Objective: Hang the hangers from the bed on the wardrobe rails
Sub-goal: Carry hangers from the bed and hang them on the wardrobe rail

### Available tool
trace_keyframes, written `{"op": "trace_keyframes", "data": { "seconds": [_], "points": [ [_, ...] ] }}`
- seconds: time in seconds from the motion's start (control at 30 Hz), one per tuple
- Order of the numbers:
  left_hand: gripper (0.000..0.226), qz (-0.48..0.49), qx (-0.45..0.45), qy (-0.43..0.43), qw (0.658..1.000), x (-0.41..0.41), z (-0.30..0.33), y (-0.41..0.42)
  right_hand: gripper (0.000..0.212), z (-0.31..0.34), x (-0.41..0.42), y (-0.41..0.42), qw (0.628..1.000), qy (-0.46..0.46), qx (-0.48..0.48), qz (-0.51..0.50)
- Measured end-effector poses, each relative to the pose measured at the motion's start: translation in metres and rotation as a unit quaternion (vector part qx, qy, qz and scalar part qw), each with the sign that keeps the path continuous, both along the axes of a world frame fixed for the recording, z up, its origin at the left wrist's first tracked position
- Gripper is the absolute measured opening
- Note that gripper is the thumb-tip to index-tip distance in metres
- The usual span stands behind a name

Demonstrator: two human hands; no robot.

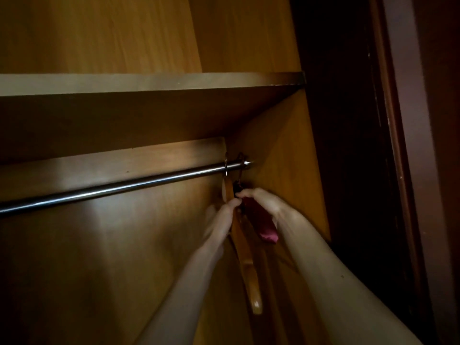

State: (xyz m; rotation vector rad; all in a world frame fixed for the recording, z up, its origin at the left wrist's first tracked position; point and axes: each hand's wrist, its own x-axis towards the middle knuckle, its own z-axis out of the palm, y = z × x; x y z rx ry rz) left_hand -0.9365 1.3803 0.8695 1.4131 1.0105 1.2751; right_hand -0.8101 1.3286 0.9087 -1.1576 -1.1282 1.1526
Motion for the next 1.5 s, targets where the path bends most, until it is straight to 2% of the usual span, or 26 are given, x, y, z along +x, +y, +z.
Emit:
{"op": "trace_keyframes", "data": {
  "seconds": [0.13,0.27,0.33,0.43,0.47,0.53,0.6,0.63,0.67,0.73,0.8,0.87,0.93,1.0,1.07,1.17,1.3,1.43,1.5],
  "points": [
    [0.1,-0.019,-0.031,0.02,0.999,0.003,-0.016,0.011,0.026,-0.013,0.0,-0.003,1.0,-0.019,-0.001,-0.018],
    [0.091,-0.028,-0.024,0.002,0.999,0.01,-0.018,0.002,0.029,-0.018,-0.004,-0.018,0.999,0.036,0.0,-0.025],
    [0.08,-0.025,-0.014,-0.013,1.0,0.012,-0.019,-0.007,0.031,-0.025,-0.006,-0.025,0.997,0.072,0.005,-0.034],
    [0.036,-0.008,0.023,-0.048,0.999,0.011,-0.03,-0.028,0.037,-0.053,-0.007,-0.034,0.988,0.146,0.017,-0.041],
    [0.028,-0.004,0.032,-0.054,0.998,0.009,-0.037,-0.036,0.038,-0.067,-0.008,-0.037,0.987,0.15,0.021,-0.052],
    [0.029,-0.006,0.038,-0.069,0.997,0.004,-0.057,-0.053,0.041,-0.099,-0.008,-0.043,0.988,0.131,0.028,-0.078],
    [0.028,0.012,0.043,-0.12,0.992,-0.002,-0.091,-0.063,0.037,-0.137,-0.01,-0.055,0.989,0.121,0.024,-0.083],
    [0.019,0.036,0.053,-0.146,0.987,-0.006,-0.114,-0.066,0.034,-0.157,-0.012,-0.064,0.99,0.113,0.017,-0.08],
    [0.012,0.062,0.064,-0.152,0.984,-0.01,-0.138,-0.07,0.031,-0.179,-0.015,-0.075,0.992,0.099,0.005,-0.078],
    [0.016,0.08,0.047,-0.114,0.989,-0.015,-0.191,-0.086,0.029,-0.228,-0.019,-0.097,0.995,0.063,-0.028,-0.076],
    [0.015,0.047,-0.035,-0.059,0.997,-0.019,-0.255,-0.104,0.026,-0.282,-0.022,-0.123,0.991,0.046,-0.084,-0.09],
    [0.016,-0.013,-0.158,0.005,0.987,-0.02,-0.329,-0.126,0.023,-0.341,-0.024,-0.149,0.981,0.038,-0.15,-0.116],
    [0.014,-0.089,-0.245,0.148,0.954,-0.018,-0.41,-0.153,0.02,-0.398,-0.022,-0.179,0.963,0.038,-0.222,-0.146],
    [0.014,-0.175,-0.29,0.305,0.89,-0.017,-0.482,-0.193,0.019,-0.457,-0.017,-0.216,0.936,0.063,-0.293,-0.182],
    [0.019,-0.259,-0.314,0.395,0.824,-0.013,-0.535,-0.235,0.019,-0.507,-0.008,-0.26,0.904,0.086,-0.353,-0.227],
    [0.025,-0.335,-0.309,0.475,0.753,-0.011,-0.584,-0.285,0.021,-0.564,0.003,-0.331,0.857,0.097,-0.419,-0.284],
    [0.031,-0.473,-0.252,0.571,0.621,0.005,-0.627,-0.371,0.022,-0.635,0.004,-0.472,0.778,0.128,-0.484,-0.38],
    [0.034,-0.547,-0.18,0.632,0.519,0.039,-0.659,-0.457,0.015,-0.675,-0.017,-0.607,0.697,0.189,-0.516,-0.46],
    [0.028,-0.569,-0.15,0.656,0.473,0.058,-0.669,-0.509,0.016,-0.694,-0.041,-0.674,0.646,0.234,-0.533,-0.494]
  ]
}}
